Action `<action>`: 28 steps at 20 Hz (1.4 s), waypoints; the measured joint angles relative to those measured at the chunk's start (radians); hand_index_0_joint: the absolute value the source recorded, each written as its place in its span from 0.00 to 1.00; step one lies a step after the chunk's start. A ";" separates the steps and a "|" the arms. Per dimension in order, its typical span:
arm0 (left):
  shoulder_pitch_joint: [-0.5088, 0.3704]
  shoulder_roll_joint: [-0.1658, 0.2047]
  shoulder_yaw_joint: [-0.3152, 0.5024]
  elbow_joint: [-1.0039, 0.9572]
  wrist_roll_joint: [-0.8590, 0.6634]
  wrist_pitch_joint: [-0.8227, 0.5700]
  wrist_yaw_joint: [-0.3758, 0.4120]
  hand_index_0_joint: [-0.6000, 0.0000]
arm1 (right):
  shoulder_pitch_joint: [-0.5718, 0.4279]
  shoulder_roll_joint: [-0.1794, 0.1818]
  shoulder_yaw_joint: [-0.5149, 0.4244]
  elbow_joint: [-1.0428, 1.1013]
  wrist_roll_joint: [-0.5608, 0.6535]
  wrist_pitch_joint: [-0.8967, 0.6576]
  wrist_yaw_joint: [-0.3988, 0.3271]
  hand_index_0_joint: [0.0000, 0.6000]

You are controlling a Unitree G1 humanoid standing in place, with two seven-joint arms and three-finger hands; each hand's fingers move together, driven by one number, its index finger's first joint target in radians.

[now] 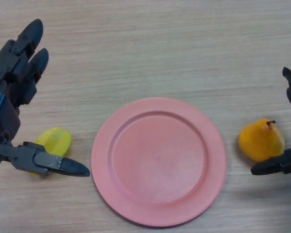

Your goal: Pick up the yellow pear and place it on the plate

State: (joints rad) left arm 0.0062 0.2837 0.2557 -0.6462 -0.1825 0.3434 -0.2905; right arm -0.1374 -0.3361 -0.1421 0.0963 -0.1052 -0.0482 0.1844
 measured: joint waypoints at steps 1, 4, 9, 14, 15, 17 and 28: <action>0.000 0.000 0.000 0.003 0.006 0.000 0.000 1.00 | -0.010 0.000 0.001 0.027 0.000 -0.012 0.000 0.00; 0.000 0.000 -0.001 0.007 0.013 0.000 -0.004 1.00 | -0.027 -0.002 0.003 0.131 0.000 -0.080 -0.003 0.00; 0.025 -0.012 0.000 0.007 0.035 0.000 -0.009 1.00 | -0.030 -0.001 0.007 0.201 0.005 -0.112 -0.031 0.08; 0.031 -0.012 0.005 -0.002 0.033 0.000 -0.009 1.00 | -0.039 0.004 0.040 0.227 0.044 -0.100 -0.030 1.00; 0.034 -0.012 0.010 -0.015 0.033 0.000 -0.011 1.00 | -0.043 0.009 0.046 0.241 0.048 -0.054 -0.032 1.00; 0.040 -0.012 0.031 -0.018 0.033 0.000 -0.028 1.00 | -0.055 0.012 0.046 0.254 0.056 -0.053 -0.037 1.00; 0.051 -0.015 0.040 -0.018 0.046 -0.001 -0.036 1.00 | -0.036 0.060 0.064 -0.221 0.152 0.274 -0.106 1.00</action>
State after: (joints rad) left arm 0.0568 0.2686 0.2953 -0.6640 -0.1366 0.3427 -0.3270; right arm -0.1730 -0.2756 -0.0780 -0.1245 0.0471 0.2260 0.0782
